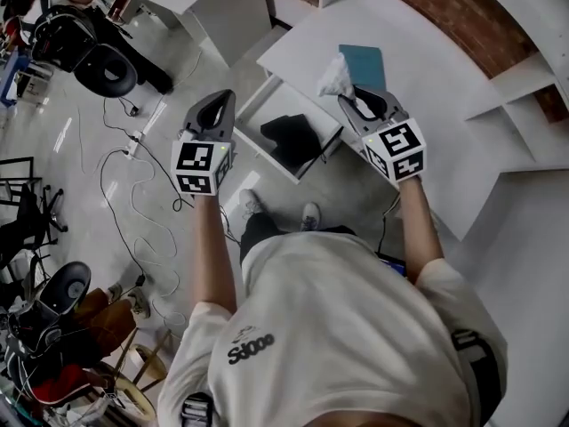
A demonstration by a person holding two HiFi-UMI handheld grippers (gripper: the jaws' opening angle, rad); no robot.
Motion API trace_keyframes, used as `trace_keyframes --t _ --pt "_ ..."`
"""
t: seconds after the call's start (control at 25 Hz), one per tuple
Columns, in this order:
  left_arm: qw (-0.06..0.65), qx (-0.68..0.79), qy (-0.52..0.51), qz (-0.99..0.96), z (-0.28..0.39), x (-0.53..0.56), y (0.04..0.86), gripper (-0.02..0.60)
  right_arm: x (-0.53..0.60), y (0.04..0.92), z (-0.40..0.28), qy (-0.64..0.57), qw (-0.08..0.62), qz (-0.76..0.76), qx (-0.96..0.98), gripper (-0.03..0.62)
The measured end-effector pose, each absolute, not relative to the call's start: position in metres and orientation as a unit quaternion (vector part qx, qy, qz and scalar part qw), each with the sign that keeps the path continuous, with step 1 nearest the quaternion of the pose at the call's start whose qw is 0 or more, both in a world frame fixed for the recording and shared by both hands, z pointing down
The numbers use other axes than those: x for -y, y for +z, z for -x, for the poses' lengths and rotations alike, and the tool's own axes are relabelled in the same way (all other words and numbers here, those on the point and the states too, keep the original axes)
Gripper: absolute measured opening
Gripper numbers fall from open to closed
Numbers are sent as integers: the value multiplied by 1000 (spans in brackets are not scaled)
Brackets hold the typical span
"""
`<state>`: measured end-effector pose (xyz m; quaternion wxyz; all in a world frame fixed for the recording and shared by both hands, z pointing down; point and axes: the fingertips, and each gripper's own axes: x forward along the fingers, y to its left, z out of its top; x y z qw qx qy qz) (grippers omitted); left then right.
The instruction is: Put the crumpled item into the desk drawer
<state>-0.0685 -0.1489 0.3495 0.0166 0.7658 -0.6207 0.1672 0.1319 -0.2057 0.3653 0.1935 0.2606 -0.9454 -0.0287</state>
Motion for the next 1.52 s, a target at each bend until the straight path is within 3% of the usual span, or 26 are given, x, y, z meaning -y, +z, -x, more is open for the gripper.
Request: trace_keyframes --t 0.84,1.52 --pt "63 531 188 -824 189 264 425 18 282 444 3 40 261 -307 914 103" --pt "136 457 225 -850 242 307 537 18 294 594 74 93 372 -293 876 103"
